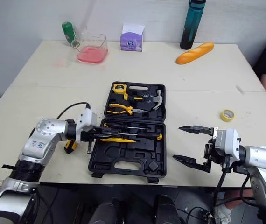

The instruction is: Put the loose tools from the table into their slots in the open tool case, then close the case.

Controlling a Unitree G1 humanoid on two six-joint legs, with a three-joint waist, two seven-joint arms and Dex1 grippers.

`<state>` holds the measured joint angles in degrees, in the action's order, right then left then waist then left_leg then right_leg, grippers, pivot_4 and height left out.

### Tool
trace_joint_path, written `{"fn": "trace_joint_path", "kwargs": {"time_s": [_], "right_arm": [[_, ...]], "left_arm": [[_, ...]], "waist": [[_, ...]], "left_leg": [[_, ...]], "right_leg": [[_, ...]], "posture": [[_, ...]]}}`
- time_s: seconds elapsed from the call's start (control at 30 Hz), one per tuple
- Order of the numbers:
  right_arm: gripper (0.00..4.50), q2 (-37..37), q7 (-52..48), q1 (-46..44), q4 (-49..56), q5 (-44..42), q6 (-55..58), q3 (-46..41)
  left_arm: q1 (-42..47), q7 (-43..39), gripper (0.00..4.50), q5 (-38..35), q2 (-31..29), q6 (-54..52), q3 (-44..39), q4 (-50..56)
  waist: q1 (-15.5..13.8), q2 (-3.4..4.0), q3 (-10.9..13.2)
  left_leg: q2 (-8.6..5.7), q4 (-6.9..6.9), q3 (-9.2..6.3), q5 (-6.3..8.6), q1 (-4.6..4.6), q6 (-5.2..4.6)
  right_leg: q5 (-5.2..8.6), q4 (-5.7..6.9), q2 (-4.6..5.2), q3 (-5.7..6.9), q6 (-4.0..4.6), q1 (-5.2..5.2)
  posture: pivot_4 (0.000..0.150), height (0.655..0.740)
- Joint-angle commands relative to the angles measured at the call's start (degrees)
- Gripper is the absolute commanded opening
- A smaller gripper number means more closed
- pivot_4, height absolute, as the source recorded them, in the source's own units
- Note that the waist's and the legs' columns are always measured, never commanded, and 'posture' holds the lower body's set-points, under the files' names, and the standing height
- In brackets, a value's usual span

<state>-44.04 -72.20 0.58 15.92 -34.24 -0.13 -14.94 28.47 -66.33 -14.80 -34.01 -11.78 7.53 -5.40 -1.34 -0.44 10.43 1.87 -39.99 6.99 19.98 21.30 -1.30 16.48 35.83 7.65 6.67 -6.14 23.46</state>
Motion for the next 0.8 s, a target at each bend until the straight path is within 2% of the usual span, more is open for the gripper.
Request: {"fn": "trace_joint_path", "kwargs": {"time_s": [0.03, 0.47, 0.8], "right_arm": [[4.50, 0.1, -0.1, 0.3, 0.7, -0.4, -1.2, -1.3], [4.50, -0.3, 0.6, 1.2, 1.3, 0.0, -1.1, -1.1], [4.50, -0.4, 1.9, 1.3, 1.4, 0.9, -0.9, -0.8]], "left_arm": [[-0.1, 0.9, 0.03, 1.4, 0.1, 2.0, 0.0, -1.5], [-1.8, 0.5, 0.03, 5.0, -0.2, 5.6, 2.5, -5.3], [-3.1, 1.9, 0.03, 10.5, -1.1, 9.7, 6.3, -8.2]], "waist": [[0.0, 0.00, 0.0], [0.0, 0.00, 0.0], [-0.1, 0.11, -0.2]], "left_leg": [[0.01, 0.00, 0.00, 0.00, 0.00, 0.00], [0.05, 0.00, 0.00, 0.00, -0.04, 0.00], [0.07, 0.01, -0.01, 0.01, -0.14, -0.02]], "right_leg": [[0.00, 0.00, 0.00, 0.00, 0.00, 0.00], [0.00, 0.00, 0.05, 0.00, 0.00, -0.04], [0.00, -0.02, 0.08, 0.00, 0.00, -0.12]], "posture": [[0.150, 0.7400], [0.150, 0.7400], [0.150, 0.7400]]}}
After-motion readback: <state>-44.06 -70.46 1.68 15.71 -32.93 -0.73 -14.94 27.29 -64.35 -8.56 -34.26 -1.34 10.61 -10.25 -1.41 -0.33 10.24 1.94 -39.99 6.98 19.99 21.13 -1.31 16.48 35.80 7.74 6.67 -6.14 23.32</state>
